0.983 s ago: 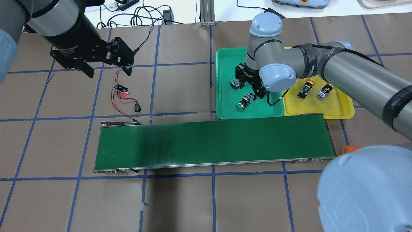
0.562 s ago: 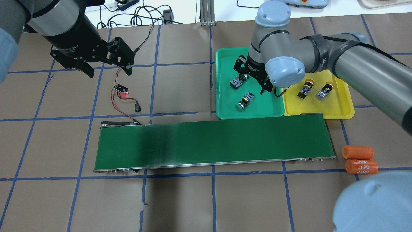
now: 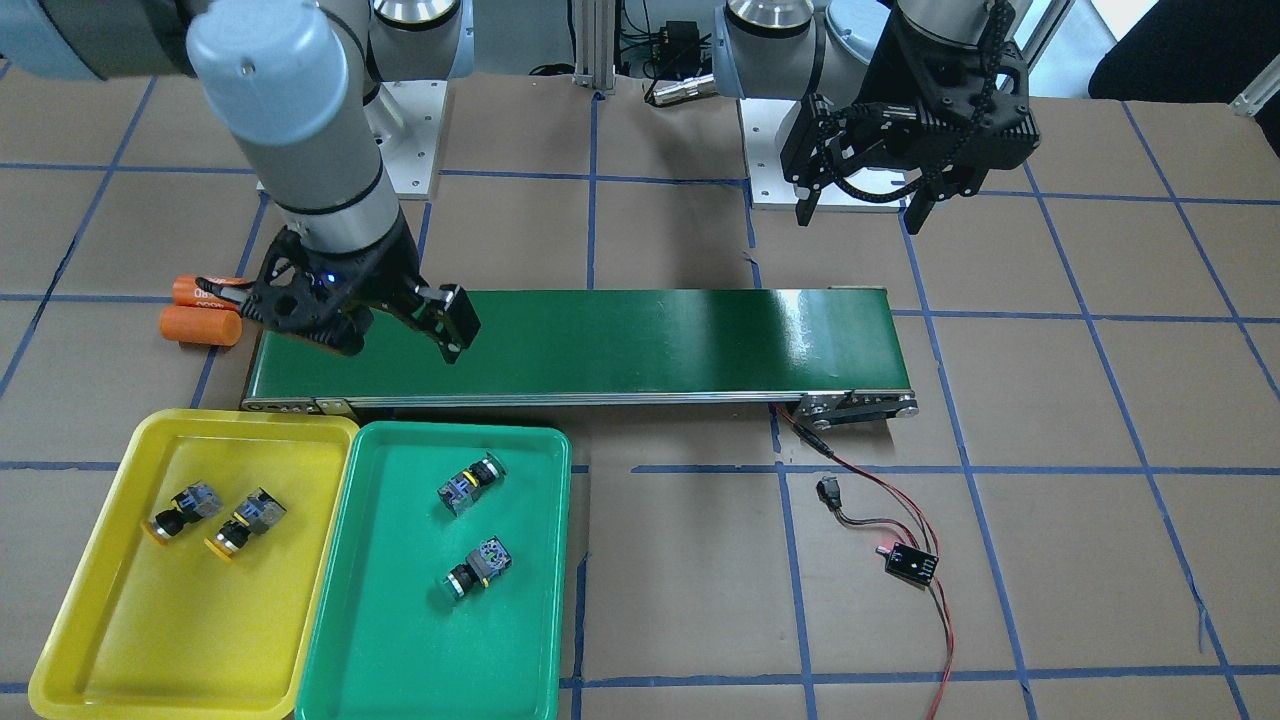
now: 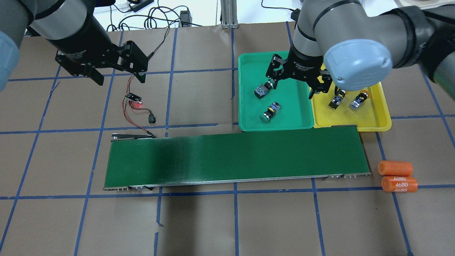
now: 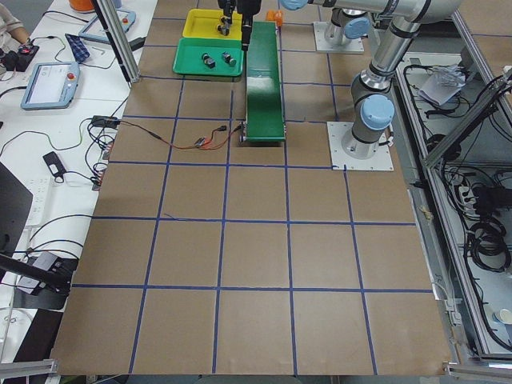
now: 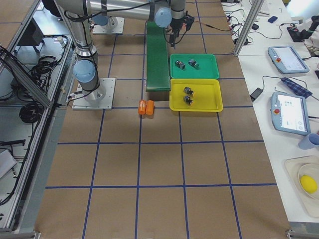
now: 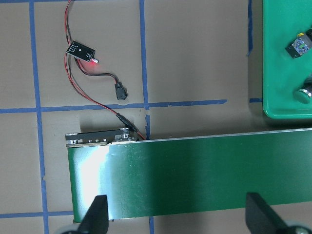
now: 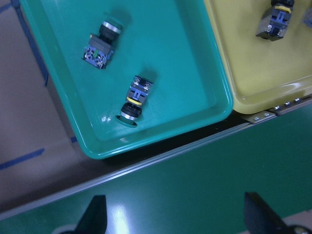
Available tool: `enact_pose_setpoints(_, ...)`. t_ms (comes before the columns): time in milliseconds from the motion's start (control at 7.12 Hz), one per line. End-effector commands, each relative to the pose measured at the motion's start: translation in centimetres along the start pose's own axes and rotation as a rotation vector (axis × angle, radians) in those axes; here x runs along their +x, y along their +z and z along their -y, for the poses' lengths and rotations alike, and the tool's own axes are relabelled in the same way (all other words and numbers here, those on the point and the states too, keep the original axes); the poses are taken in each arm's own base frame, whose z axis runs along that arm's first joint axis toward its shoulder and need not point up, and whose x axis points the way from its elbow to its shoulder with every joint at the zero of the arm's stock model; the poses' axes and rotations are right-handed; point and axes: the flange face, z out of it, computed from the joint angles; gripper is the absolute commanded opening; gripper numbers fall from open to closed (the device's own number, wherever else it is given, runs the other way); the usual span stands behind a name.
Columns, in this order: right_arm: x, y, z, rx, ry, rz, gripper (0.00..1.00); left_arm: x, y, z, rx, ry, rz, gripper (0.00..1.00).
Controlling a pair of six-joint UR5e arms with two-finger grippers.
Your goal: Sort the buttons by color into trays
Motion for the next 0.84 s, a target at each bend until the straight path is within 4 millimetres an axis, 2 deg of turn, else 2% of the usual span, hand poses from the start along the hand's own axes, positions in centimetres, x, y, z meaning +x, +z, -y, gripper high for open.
enact_pose_setpoints(0, 4.4, -3.8, -3.0, -0.066, -0.194, -0.021, 1.0, 0.0, -0.1, 0.0, 0.001, 0.0, 0.0, 1.0)
enact_pose_setpoints(140, 6.0, -4.1, -2.2, -0.067, -0.234, -0.014, 1.0, -0.1, -0.1, -0.1, 0.001, -0.001, 0.0, 1.0)
enact_pose_setpoints(421, 6.3, -4.3, -2.9, -0.085, -0.231, -0.017, 1.0, -0.1, -0.1, -0.1, 0.001, -0.001, 0.0, 1.0)
enact_pose_setpoints(702, 6.7, -4.3, -2.6, -0.089, -0.222, -0.022, 1.0, -0.1, -0.1, -0.2, 0.001, 0.0, 0.0, 1.0)
